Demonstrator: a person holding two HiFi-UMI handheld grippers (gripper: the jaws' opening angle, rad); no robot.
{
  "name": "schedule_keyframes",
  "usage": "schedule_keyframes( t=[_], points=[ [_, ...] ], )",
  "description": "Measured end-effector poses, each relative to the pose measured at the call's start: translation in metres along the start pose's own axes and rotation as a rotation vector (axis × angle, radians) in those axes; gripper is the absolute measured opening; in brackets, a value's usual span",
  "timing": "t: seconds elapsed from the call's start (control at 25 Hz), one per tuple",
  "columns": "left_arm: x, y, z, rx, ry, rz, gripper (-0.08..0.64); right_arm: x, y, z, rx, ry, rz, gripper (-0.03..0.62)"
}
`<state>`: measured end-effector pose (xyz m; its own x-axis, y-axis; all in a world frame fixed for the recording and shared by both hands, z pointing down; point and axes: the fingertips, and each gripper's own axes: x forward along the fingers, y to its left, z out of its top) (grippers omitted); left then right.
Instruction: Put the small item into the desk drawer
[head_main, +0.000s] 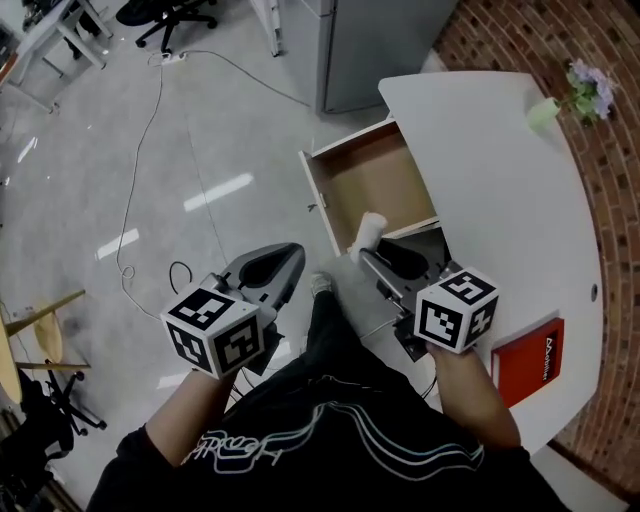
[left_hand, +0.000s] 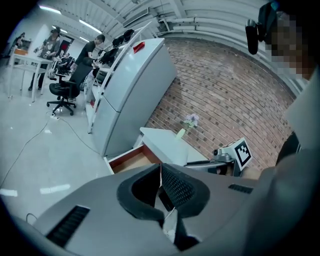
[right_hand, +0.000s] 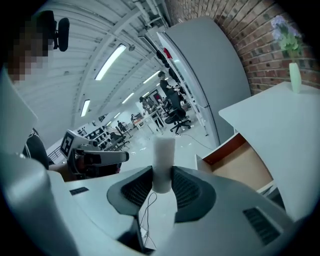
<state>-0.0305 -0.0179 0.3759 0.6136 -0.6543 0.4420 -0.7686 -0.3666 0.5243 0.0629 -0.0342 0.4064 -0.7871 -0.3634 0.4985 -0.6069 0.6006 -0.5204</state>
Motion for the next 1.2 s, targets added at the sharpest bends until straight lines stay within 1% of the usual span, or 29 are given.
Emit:
schedule_keyframes(
  t=[0.2,0.32,0.48,0.64,0.84,0.96,1.2],
  points=[
    [0.049,0.042,0.023,-0.056,0.025,0.04,0.028,0.042,-0.057,0.026,-0.046,0.084,-0.032,0.129],
    [0.073,0.065,0.036,-0.076,0.035,0.049,0.029,0.071,-0.084,0.033,-0.045,0.127,-0.036,0.129],
    [0.097,0.095,0.042,-0.092,0.052,0.073,0.028,0.108,-0.119,0.029,-0.058,0.182,-0.059,0.129],
    [0.113,0.124,0.039,-0.12,0.075,0.104,0.028,0.143,-0.147,0.024,-0.031,0.228,-0.065,0.129],
    [0.133,0.147,0.039,-0.146,0.097,0.112,0.028,0.174,-0.182,0.023,-0.027,0.281,-0.086,0.129],
    [0.143,0.159,0.037,-0.15,0.111,0.112,0.028,0.189,-0.199,0.021,-0.041,0.312,-0.099,0.129],
    [0.153,0.178,0.036,-0.163,0.127,0.112,0.028,0.22,-0.222,0.002,-0.113,0.402,-0.138,0.129]
  ],
)
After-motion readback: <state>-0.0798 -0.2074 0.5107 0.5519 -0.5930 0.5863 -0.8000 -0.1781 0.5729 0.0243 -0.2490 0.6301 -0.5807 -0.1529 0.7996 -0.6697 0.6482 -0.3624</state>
